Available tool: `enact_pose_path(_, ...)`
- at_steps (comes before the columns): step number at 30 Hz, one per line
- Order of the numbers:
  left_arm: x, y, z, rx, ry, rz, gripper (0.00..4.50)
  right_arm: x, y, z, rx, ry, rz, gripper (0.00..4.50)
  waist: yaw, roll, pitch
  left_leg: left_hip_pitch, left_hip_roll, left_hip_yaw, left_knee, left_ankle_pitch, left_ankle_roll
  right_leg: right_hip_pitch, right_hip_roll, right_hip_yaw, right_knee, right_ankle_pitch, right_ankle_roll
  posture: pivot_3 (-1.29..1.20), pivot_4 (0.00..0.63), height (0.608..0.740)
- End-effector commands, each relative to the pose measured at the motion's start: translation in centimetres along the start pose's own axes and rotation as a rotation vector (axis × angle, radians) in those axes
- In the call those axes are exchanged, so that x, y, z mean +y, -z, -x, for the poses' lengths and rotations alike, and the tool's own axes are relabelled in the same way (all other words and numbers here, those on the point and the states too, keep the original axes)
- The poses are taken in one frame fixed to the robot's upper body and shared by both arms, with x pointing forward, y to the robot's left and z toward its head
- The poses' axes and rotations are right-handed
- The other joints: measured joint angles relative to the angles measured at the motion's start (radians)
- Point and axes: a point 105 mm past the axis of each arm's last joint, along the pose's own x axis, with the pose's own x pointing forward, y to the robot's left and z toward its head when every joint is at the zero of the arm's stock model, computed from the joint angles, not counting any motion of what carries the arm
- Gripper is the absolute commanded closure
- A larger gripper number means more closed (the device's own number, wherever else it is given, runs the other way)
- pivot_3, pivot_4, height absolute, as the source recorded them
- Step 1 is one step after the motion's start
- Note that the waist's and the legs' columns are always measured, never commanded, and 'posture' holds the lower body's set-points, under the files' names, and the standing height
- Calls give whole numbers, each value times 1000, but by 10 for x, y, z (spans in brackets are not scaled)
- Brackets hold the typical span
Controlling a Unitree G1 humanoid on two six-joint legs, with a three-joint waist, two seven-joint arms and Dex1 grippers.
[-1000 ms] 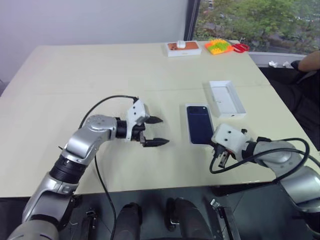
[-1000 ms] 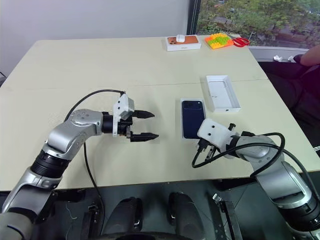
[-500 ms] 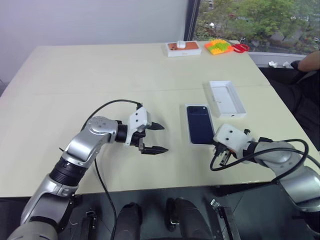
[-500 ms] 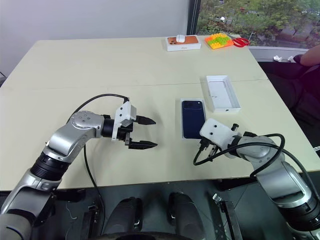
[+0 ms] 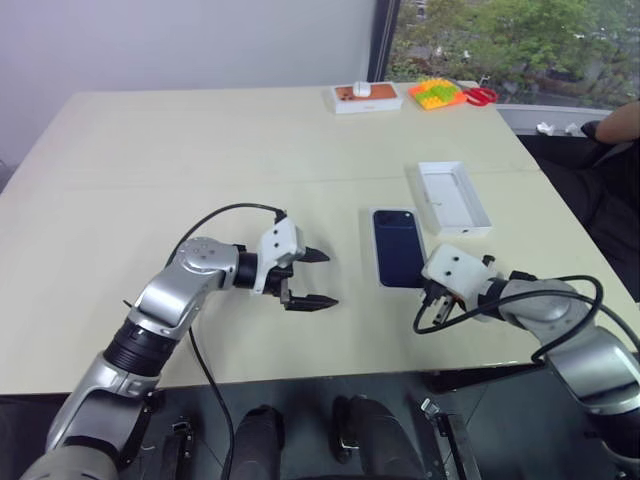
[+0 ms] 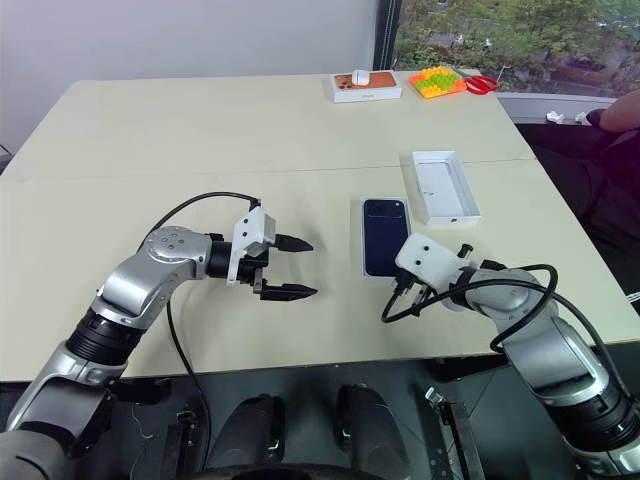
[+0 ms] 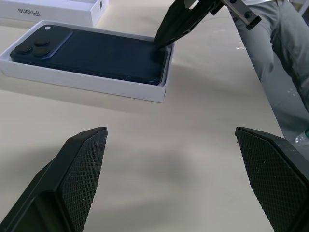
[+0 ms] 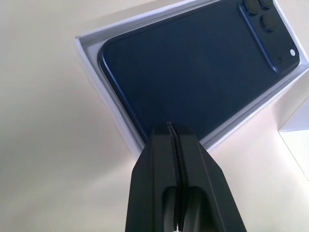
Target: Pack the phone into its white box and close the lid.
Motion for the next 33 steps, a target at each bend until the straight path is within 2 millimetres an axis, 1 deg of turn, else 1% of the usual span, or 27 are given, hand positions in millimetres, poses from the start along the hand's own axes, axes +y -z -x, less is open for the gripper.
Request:
enact_pose_path(1, 7, -9, 9, -31, -51, -29, 36, -9, -20, 9, -76, 40, 38, 4500, -1, 0, 0, 0, 0, 0, 0, 0, 0, 0, 0, 0, 0, 0, 0, 0, 150, 740)
enact_pose_path(3, 14, -9, 16, -38, -94, -11, 36, -9, -31, 11, -115, 38, 41, 4500, -1, 0, 0, 0, 1, 0, 0, 0, 0, 0, 1, 0, 0, 0, 0, 0, 150, 740)
enact_pose_path(5, 18, -8, 20, -42, -119, -1, 36, -9, -36, 12, -132, 37, 39, 4500, -1, 0, 0, 1, 2, 0, 0, 0, 0, 0, 2, 0, 1, 0, 0, 0, 150, 740)
enact_pose_path(7, 19, -8, 21, -43, -123, 1, 36, -9, -36, 12, -134, 37, 37, 4500, 0, 0, 0, 2, 2, 0, 0, 0, 0, 0, 3, 0, 1, 0, 0, 0, 150, 740)
enact_pose_path(9, 29, -6, 36, -37, -183, 15, 36, -9, -39, 10, -145, 38, 21, 4500, 0, 0, 0, 2, 3, 0, 0, 0, 0, 0, 3, 0, 1, 0, 0, 0, 150, 740)
enact_pose_path(10, 32, -5, 40, -35, -200, 18, 36, -9, -40, 9, -147, 37, 15, 4500, 0, 0, 0, 2, 3, 0, 0, 0, 0, 0, 3, 0, 1, 0, 0, 0, 150, 740)
enact_pose_path(13, 35, -2, 47, -19, -225, 17, 36, -12, -32, 8, -130, 34, -30, 4500, -1, 0, 0, 2, 3, 0, 0, 0, 0, 0, 4, 1, 1, 0, -1, 0, 150, 740)
enact_pose_path(16, 35, -2, 47, -18, -223, 16, 0, -18, -27, 9, -117, 45, -44, 3677, 2, 0, 0, 2, 3, 0, 0, 0, 0, 0, 3, 1, 1, 0, -1, 0, 150, 740)
enact_pose_path(17, 35, -2, 47, -19, -223, 16, 0, -18, -26, 9, -116, 45, -44, 3250, 2, 0, 0, 2, 3, 0, 0, 0, 0, 1, 3, 1, 1, 0, -1, 0, 150, 740)
enact_pose_path(18, 35, -2, 46, -16, -226, 15, 0, -20, -25, 11, -113, 50, -44, 2664, 2, 0, 0, 2, 3, 1, 0, 0, 0, 1, 3, 1, 1, 0, -1, 0, 150, 740)
enact_pose_path(19, 35, -1, 45, -13, -230, 18, 0, -23, -23, 13, -107, 63, -41, 2256, 2, 0, 0, 2, 3, 1, 0, 0, 0, 1, 3, 1, 1, 0, -1, 0, 150, 740)
enact_pose_path(21, 36, 1, 43, -7, -238, 31, 0, -33, -20, 16, -90, 114, -39, 1195, 2, 0, 0, 2, 3, 1, 0, 0, 0, 1, 3, 1, 1, 0, -1, 0, 150, 740)
enact_pose_path(23, 38, 1, 42, -3, -243, 36, 0, -37, -18, 18, -83, 132, -45, 221, 1, 0, 0, 2, 3, 1, 0, 0, 0, 1, 3, 1, 1, 0, -1, 0, 150, 740)
enact_pose_path(28, 39, 3, 41, 4, -247, 36, 0, -36, -16, 21, -85, 125, -49, 221, -2, 0, 0, 3, 4, 1, 0, 0, 0, 1, 4, 1, 2, 0, -1, 0, 150, 740)
enact_pose_path(30, 43, 2, 39, 4, -255, 23, 0, -34, -10, 24, -77, 106, -66, 221, 1, 0, 0, 3, 4, 1, 0, 0, 0, 0, 5, 1, 2, 1, -1, 0, 150, 740)
enact_pose_path(33, 47, 1, 34, 8, -264, -4, 0, -36, -5, 28, -68, 105, -74, 221, 3, 0, 0, 3, 4, 1, 0, 0, 0, 1, 5, 1, 2, 1, -1, 0, 150, 740)
